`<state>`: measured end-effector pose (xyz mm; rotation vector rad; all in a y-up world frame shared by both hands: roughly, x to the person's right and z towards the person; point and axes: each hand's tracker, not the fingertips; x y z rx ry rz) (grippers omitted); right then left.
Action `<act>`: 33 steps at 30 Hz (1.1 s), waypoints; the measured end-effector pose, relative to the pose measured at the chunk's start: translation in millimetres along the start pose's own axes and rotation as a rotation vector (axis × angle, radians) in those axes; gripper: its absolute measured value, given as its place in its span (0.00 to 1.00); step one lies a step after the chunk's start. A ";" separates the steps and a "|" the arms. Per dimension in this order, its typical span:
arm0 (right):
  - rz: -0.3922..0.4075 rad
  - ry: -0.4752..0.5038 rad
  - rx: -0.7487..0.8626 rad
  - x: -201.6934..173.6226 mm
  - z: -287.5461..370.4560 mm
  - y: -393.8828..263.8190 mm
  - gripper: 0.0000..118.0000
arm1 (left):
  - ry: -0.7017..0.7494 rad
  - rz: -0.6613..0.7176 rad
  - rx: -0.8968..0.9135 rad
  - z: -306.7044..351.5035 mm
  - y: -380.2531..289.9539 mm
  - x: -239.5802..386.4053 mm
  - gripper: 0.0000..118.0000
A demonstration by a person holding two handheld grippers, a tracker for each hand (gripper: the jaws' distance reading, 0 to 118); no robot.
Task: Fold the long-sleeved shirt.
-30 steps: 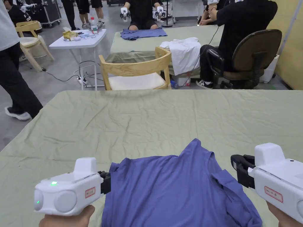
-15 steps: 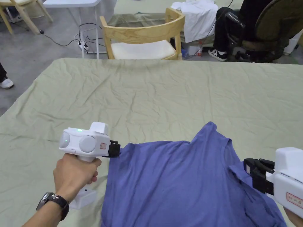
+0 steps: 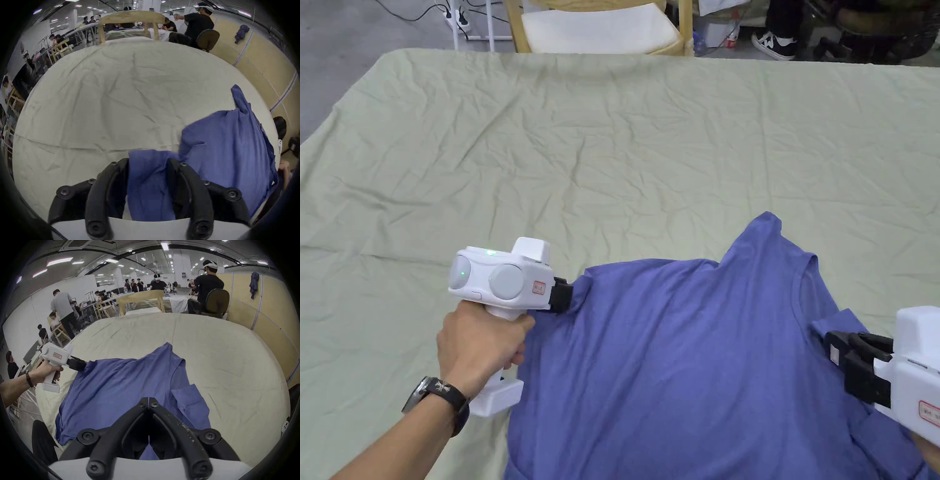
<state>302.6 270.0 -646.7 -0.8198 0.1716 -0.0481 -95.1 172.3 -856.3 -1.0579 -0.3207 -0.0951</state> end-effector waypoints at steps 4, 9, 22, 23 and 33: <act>0.001 0.002 -0.007 -1.6 -3.3 -0.9 0.01 | 0.055 0.006 0.044 2.5 -4.9 -2.3 0.05; 0.003 0.000 -0.006 -1.1 -9.8 9.8 0.01 | 0.041 0.052 0.068 4.1 -8.0 -7.1 0.04; 0.247 0.021 -0.234 62.9 -145.9 165.1 0.57 | 0.008 0.097 0.013 -12.5 -3.3 -19.9 0.03; 0.247 0.000 -0.251 69.0 -161.9 173.9 0.57 | 0.005 0.103 0.016 -13.6 -4.1 -20.1 0.04; 0.124 0.049 -0.375 96.2 -279.5 195.8 0.56 | 0.016 0.100 0.044 -17.6 -9.3 -16.2 0.03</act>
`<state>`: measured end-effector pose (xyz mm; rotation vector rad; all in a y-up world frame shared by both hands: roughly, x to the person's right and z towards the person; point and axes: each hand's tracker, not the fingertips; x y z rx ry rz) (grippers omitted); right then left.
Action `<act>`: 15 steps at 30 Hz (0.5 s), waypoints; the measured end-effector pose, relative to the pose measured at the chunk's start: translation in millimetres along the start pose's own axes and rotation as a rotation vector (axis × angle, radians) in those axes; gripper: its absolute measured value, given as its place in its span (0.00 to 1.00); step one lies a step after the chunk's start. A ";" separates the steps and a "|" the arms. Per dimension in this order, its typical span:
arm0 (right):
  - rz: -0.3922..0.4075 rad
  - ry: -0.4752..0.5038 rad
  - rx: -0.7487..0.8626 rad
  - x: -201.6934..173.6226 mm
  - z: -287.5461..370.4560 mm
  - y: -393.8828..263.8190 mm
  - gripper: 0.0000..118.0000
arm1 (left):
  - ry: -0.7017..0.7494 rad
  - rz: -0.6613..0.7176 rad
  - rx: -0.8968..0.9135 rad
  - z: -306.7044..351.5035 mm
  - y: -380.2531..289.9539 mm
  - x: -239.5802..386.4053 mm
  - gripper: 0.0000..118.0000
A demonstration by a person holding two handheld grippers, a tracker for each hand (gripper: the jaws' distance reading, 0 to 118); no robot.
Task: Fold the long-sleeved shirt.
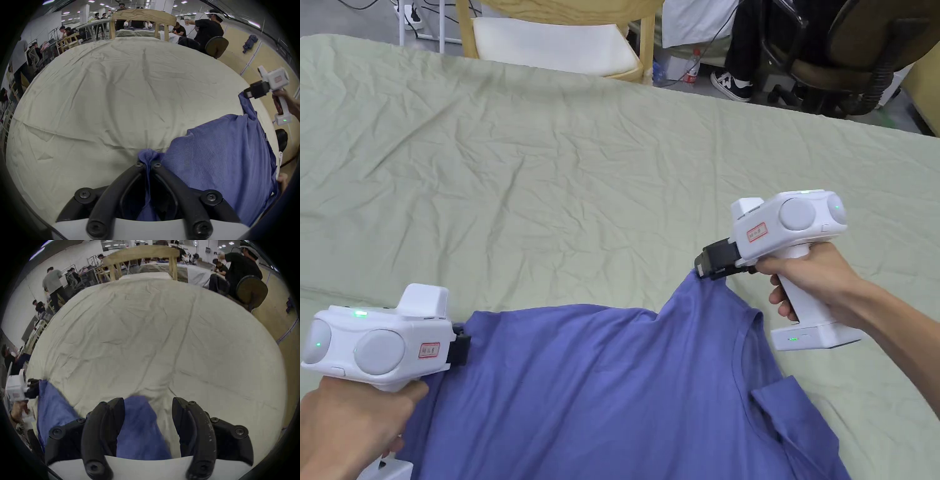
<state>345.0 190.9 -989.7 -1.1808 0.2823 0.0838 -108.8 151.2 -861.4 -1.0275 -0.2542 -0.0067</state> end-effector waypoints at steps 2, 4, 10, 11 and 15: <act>-0.016 -0.046 -0.063 -4.3 -21.0 -8.7 0.54 | -0.001 0.005 0.007 -0.6 -1.9 -1.0 0.03; 0.035 -0.074 -0.005 -12.4 -17.1 -13.1 0.54 | -0.002 0.017 0.013 -0.7 -3.3 -1.2 0.03; 0.010 -0.103 0.045 -21.2 12.2 -21.5 0.03 | 0.031 -0.002 0.020 2.3 -2.7 6.6 0.03; -0.016 -0.104 0.069 -20.9 21.5 -25.3 0.03 | 0.032 0.005 0.022 5.6 -1.5 6.1 0.03; -0.090 -0.102 0.229 -12.8 81.1 -44.3 0.03 | 0.060 0.032 0.102 46.1 5.9 6.1 0.03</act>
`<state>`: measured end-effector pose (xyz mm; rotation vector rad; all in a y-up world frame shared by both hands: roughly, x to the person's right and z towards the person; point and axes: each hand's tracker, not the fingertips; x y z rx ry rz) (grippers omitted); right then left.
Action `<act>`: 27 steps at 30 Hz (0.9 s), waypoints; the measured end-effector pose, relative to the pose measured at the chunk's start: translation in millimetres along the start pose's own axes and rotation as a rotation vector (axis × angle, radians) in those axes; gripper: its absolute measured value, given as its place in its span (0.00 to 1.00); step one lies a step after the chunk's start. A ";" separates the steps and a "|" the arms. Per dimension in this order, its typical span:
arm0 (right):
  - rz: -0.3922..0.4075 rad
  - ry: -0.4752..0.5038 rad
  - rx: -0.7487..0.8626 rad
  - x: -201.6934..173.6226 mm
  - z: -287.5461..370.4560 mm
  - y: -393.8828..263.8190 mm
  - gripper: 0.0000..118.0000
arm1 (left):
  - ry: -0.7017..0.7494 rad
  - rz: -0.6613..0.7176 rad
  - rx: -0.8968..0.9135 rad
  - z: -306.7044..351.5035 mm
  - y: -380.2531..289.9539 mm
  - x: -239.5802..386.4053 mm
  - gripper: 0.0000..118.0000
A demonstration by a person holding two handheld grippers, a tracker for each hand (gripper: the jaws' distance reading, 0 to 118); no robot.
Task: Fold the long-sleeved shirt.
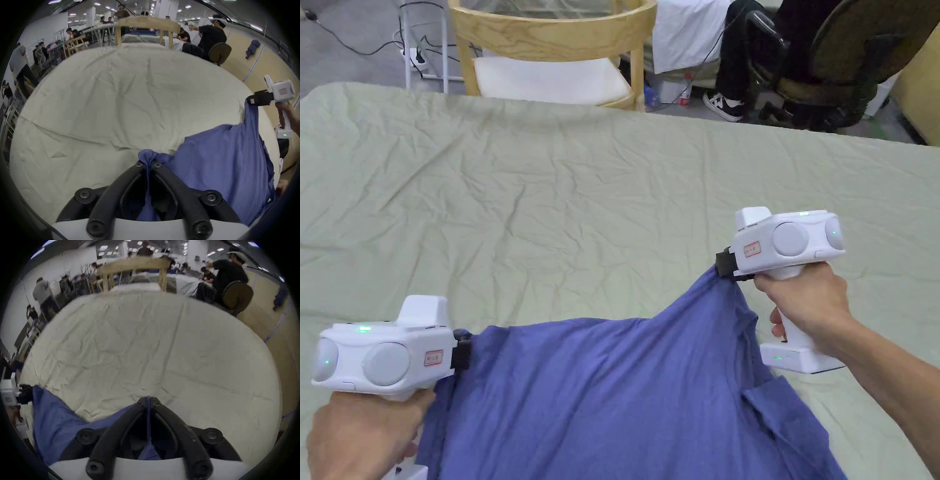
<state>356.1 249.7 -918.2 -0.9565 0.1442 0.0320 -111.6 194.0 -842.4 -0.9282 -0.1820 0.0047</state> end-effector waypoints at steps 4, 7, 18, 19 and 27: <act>-0.052 0.027 0.161 11.4 76.7 -11.8 0.03 | 0.007 -0.003 0.069 52.9 11.1 -3.5 0.03; -0.068 0.027 0.262 11.0 137.0 -25.4 0.03 | 0.006 0.032 0.151 97.3 19.5 -7.2 0.03; -0.102 -0.044 0.594 16.3 349.8 -49.9 0.03 | -0.034 0.002 0.465 276.9 66.1 -6.2 0.03; -0.100 -0.045 0.615 16.1 365.3 -49.1 0.03 | -0.044 0.001 0.492 289.0 71.8 -5.4 0.03; -0.057 -0.088 0.803 -5.4 497.6 -17.6 0.03 | -0.071 -0.033 0.680 388.1 127.5 6.1 0.03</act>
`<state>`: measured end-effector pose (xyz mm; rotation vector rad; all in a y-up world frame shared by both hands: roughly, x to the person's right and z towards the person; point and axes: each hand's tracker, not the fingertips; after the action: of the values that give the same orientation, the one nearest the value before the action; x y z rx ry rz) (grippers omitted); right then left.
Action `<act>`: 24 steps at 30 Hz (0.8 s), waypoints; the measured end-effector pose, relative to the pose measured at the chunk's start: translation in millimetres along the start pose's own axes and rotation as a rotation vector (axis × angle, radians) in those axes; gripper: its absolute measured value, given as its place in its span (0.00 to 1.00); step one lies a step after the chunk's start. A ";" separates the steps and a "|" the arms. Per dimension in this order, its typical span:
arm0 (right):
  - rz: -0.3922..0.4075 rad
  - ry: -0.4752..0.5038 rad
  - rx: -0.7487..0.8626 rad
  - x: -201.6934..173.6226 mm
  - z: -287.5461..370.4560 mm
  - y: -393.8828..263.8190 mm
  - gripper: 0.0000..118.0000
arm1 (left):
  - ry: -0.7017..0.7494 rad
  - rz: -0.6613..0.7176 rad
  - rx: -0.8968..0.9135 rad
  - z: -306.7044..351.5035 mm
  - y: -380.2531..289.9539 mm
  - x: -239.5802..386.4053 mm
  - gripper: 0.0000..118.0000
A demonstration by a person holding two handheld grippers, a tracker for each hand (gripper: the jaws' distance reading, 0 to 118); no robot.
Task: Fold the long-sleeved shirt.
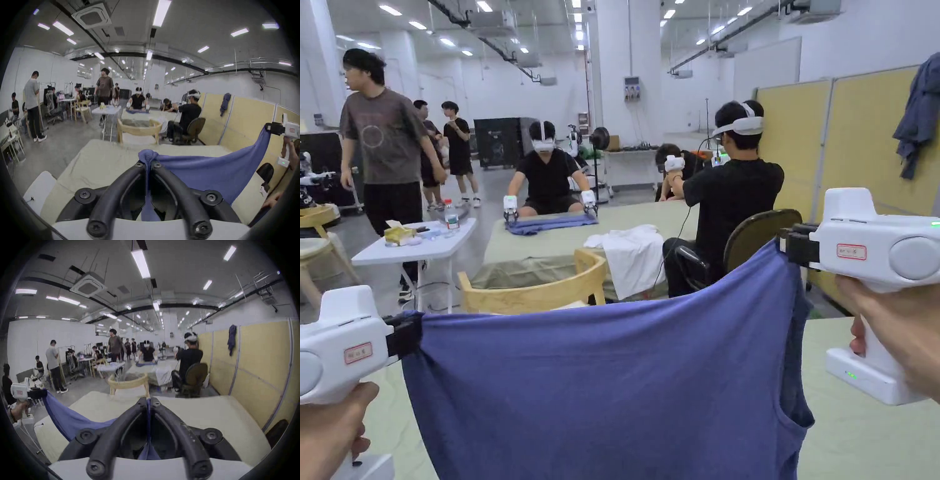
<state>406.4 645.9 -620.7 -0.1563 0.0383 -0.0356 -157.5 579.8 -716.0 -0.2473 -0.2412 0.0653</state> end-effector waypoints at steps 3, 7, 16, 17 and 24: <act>0.003 -0.005 0.052 -2.5 15.2 46.7 0.03 | -0.011 0.029 0.049 11.3 44.7 -0.7 0.03; 0.016 -0.026 0.110 -4.1 30.7 106.7 0.03 | -0.012 0.039 0.133 24.7 104.0 -0.1 0.03; 0.005 -0.076 0.243 -9.1 71.2 240.4 0.03 | -0.031 -0.034 0.288 64.7 228.7 17.6 0.03; 0.000 -0.080 0.249 -10.1 75.1 253.8 0.03 | -0.031 -0.023 0.288 68.5 240.8 16.7 0.03; 0.043 -0.121 0.276 -22.8 90.5 312.6 0.03 | -0.030 -0.055 0.327 92.1 303.7 19.0 0.03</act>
<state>397.6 969.4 -579.5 0.1183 -0.0840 0.0121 -172.1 897.0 -701.0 0.0853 -0.2634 0.0527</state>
